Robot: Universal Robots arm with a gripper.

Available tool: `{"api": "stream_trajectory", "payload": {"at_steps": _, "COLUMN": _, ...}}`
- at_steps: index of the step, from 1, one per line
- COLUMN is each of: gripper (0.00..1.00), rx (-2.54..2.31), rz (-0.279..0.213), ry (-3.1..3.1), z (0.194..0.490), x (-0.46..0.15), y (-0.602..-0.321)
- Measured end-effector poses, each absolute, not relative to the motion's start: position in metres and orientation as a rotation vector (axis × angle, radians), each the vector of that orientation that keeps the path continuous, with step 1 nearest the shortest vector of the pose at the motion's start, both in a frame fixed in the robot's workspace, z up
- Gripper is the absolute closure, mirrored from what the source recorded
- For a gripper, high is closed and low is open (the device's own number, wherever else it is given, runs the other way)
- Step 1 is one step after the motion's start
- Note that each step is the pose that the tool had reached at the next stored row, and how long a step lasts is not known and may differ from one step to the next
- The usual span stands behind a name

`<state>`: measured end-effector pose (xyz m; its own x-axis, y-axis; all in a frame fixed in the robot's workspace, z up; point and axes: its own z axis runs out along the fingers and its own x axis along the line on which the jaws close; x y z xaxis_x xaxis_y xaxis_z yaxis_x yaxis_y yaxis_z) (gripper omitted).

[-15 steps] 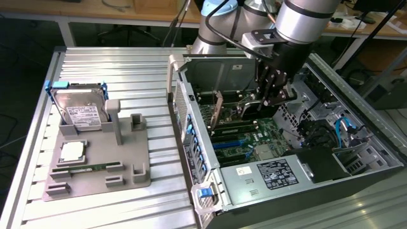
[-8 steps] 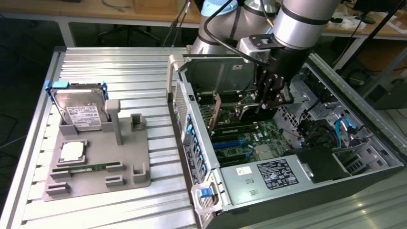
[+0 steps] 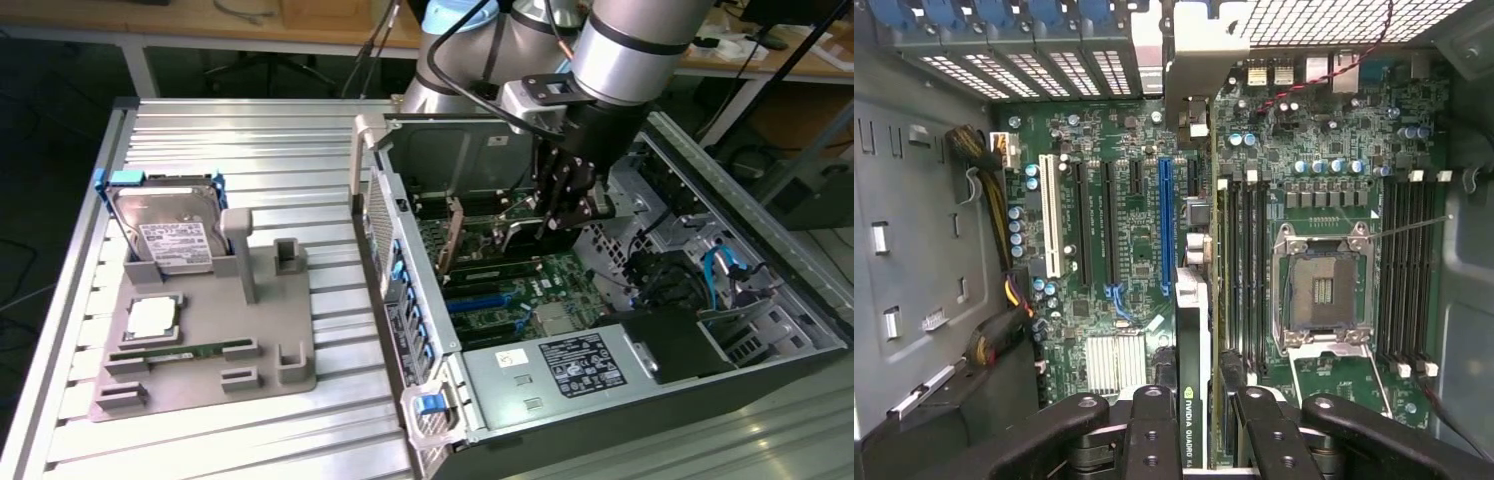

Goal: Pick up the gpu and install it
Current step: 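Insert the gpu into the slot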

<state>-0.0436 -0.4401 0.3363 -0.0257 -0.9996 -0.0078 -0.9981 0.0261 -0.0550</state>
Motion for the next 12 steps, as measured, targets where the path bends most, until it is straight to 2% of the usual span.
{"api": "stream_trajectory", "payload": {"at_steps": 12, "gripper": 0.73, "rx": -2.161, "rz": -0.053, "ry": 2.218, "z": 0.3346, "x": -0.0437, "y": -0.4399}}
